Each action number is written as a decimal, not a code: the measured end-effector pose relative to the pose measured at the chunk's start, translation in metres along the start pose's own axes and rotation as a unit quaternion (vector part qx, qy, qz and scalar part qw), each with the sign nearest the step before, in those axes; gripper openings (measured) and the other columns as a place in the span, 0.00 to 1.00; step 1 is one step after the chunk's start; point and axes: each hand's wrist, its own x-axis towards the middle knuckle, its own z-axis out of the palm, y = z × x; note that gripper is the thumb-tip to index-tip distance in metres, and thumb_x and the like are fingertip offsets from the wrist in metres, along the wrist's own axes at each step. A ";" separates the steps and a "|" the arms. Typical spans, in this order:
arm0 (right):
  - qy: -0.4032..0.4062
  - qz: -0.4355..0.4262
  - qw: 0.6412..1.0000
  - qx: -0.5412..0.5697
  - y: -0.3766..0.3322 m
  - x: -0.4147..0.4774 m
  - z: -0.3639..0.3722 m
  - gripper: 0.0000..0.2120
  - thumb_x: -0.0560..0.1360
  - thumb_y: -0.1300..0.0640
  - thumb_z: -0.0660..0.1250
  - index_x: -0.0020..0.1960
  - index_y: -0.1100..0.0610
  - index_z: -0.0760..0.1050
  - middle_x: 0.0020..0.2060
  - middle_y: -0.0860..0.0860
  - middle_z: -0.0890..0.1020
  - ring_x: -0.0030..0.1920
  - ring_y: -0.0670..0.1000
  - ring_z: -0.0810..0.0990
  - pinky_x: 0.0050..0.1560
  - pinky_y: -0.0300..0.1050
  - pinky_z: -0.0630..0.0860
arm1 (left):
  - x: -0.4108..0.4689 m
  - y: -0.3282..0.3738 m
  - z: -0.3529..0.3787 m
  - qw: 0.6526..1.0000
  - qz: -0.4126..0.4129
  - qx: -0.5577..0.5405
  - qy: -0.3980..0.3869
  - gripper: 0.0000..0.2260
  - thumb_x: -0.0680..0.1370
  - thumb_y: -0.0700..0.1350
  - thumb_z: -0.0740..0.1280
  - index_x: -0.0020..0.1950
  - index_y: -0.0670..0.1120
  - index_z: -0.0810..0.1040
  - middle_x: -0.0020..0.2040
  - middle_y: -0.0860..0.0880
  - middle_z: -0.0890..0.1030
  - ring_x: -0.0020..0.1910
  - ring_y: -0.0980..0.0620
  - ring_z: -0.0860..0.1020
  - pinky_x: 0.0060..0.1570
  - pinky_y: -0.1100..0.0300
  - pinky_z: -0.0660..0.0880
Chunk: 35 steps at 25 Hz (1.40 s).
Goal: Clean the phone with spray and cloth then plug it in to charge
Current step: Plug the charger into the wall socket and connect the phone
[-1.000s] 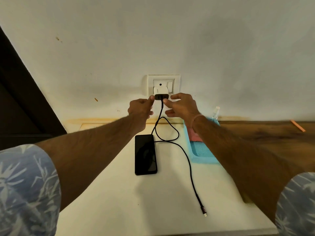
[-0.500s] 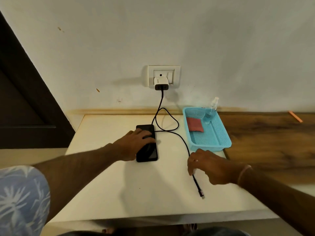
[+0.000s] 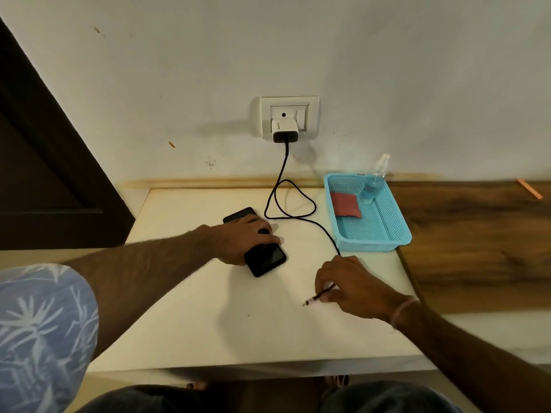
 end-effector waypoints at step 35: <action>0.282 0.063 0.918 0.270 -0.102 0.047 -0.043 0.06 0.73 0.53 0.73 0.48 0.52 0.86 0.32 0.28 0.75 0.39 0.27 0.77 0.38 0.19 0.68 | -0.079 0.061 0.034 0.794 -0.134 -0.325 0.495 0.38 0.64 0.46 0.80 0.72 0.42 0.70 0.65 0.47 0.77 0.63 0.50 0.77 0.64 0.60 0.75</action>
